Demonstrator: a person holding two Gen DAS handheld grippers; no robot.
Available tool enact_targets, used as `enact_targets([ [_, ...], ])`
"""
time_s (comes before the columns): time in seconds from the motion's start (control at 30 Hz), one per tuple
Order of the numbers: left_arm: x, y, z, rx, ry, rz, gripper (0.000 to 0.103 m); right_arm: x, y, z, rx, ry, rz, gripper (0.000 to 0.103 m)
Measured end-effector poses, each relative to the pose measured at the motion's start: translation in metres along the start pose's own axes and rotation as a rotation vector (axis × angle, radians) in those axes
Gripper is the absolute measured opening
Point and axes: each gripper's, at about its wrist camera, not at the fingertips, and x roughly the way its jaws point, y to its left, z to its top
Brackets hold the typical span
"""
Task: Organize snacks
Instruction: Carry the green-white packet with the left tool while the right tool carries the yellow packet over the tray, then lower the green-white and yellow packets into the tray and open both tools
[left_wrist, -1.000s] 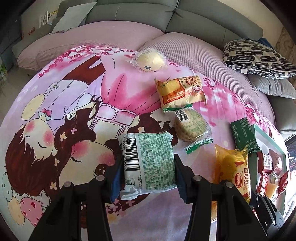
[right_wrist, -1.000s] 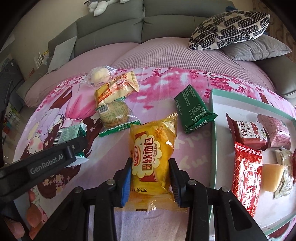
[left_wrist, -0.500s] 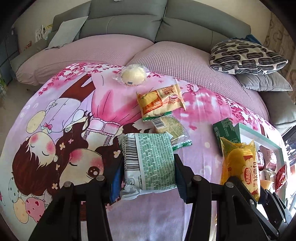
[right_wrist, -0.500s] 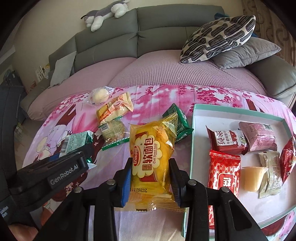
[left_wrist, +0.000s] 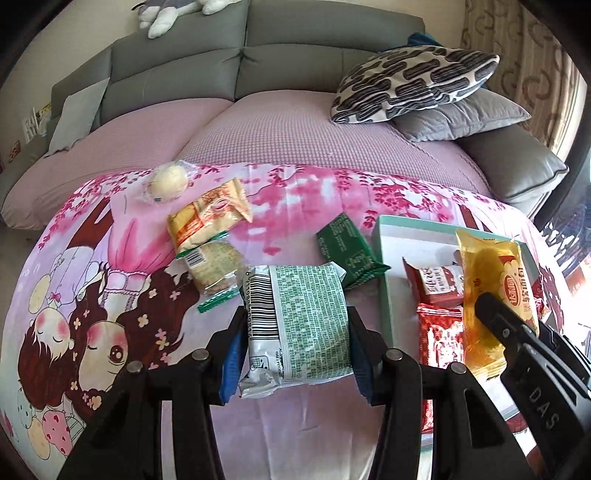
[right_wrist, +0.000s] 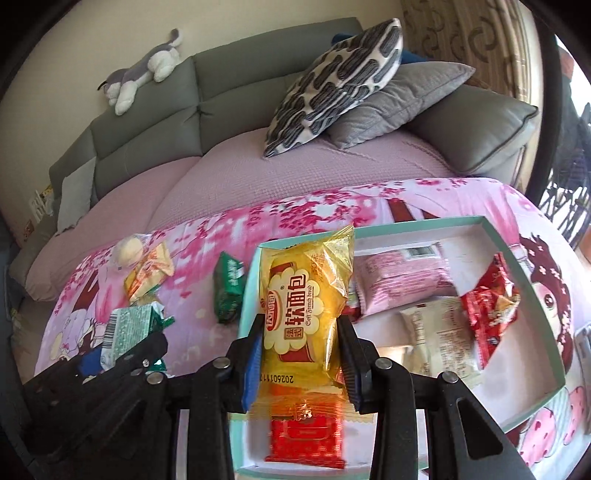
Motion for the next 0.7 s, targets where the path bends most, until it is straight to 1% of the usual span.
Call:
enact_targets([
  [0.2, 0.001, -0.040, 0.005, 0.081, -0.003, -0.039, 0.052, -0.009, -0.055, 0.009, 0.108, -0.026, -0.106, 0.039],
  [0.33, 0.002, -0.062, 0.011, 0.117, -0.011, -0.068, 0.052, -0.009, -0.077, 0.010, 0.148, -0.019, -0.165, 0.039],
  [0.53, 0.008, -0.095, 0.021, 0.156, -0.011, -0.132, 0.052, -0.009, -0.092, 0.008, 0.169, -0.012, -0.184, 0.039],
  [0.7, 0.020, -0.115, 0.024, 0.188, 0.012, -0.140, 0.052, -0.005, -0.095, 0.007, 0.160, 0.006, -0.209, 0.039],
])
